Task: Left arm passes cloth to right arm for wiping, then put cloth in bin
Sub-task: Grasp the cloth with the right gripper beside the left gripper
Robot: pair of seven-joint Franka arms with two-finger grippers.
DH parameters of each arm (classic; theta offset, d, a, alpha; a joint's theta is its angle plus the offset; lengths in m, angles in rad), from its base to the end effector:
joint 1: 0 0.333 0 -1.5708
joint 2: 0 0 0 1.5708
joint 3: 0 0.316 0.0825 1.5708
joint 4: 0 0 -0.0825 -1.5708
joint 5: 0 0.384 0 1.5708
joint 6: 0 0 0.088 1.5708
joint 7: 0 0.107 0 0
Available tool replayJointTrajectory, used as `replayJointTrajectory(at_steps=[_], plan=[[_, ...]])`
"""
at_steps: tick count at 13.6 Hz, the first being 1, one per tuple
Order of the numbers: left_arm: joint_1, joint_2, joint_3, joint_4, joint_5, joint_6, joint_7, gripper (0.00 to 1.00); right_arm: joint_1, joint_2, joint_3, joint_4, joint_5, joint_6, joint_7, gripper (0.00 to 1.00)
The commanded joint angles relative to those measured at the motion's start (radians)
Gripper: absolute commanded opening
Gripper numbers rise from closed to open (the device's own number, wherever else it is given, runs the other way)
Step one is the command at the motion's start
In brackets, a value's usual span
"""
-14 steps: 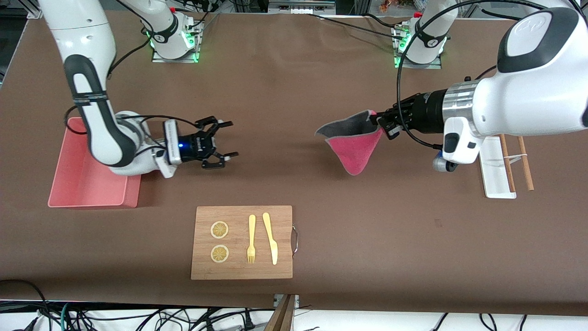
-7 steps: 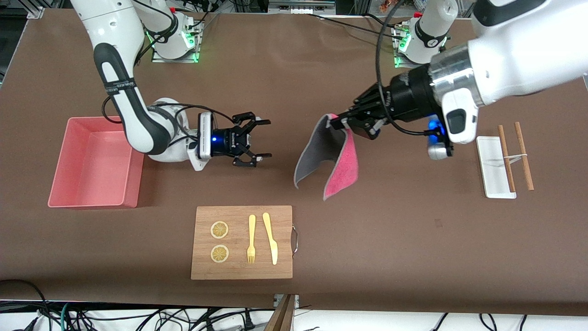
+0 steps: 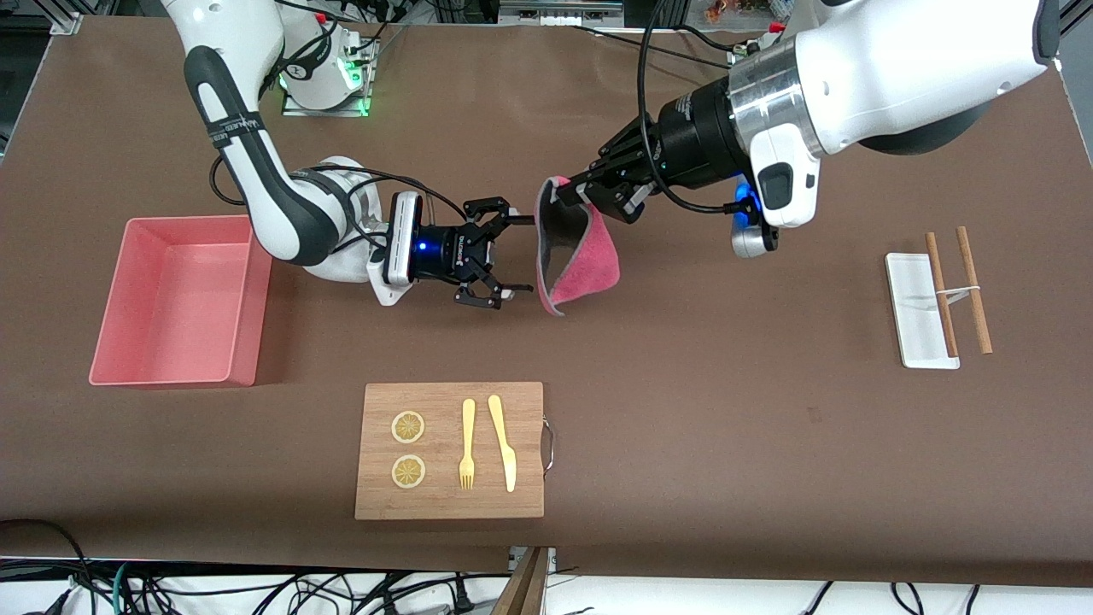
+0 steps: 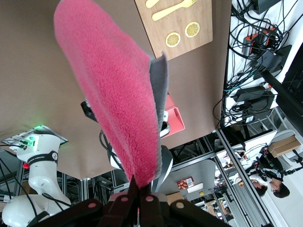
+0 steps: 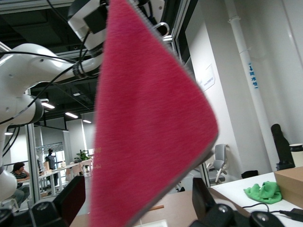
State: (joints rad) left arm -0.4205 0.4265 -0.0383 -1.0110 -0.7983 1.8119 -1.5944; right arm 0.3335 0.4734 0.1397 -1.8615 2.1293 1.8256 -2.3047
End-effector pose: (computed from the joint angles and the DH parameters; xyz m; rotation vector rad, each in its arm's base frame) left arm 0.5987 -0.3532 0.6779 1.9354 1.3075 -0.6439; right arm 0.5637 0.3551 0.3311 -1.1636 -0.8370 -1.2639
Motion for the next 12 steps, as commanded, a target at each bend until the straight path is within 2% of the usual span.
replayJointTrajectory(at_steps=[1,9,11,12], plan=[[-0.004,-0.040,0.009,-0.027,-0.009,0.003,-0.022,0.00,0.010,-0.019,0.011,0.015,0.063,0.052,0.033,1.00],[-0.006,-0.043,0.009,-0.027,-0.009,0.000,-0.022,0.00,0.045,-0.018,0.014,0.074,0.118,0.144,0.071,0.99],[-0.006,-0.043,0.009,-0.027,-0.009,0.000,-0.022,0.00,0.051,-0.018,0.014,0.100,0.120,0.176,0.079,0.86],[-0.006,-0.043,0.009,-0.027,-0.009,0.000,-0.022,0.00,0.052,-0.018,0.014,0.107,0.126,0.188,0.090,0.73]])
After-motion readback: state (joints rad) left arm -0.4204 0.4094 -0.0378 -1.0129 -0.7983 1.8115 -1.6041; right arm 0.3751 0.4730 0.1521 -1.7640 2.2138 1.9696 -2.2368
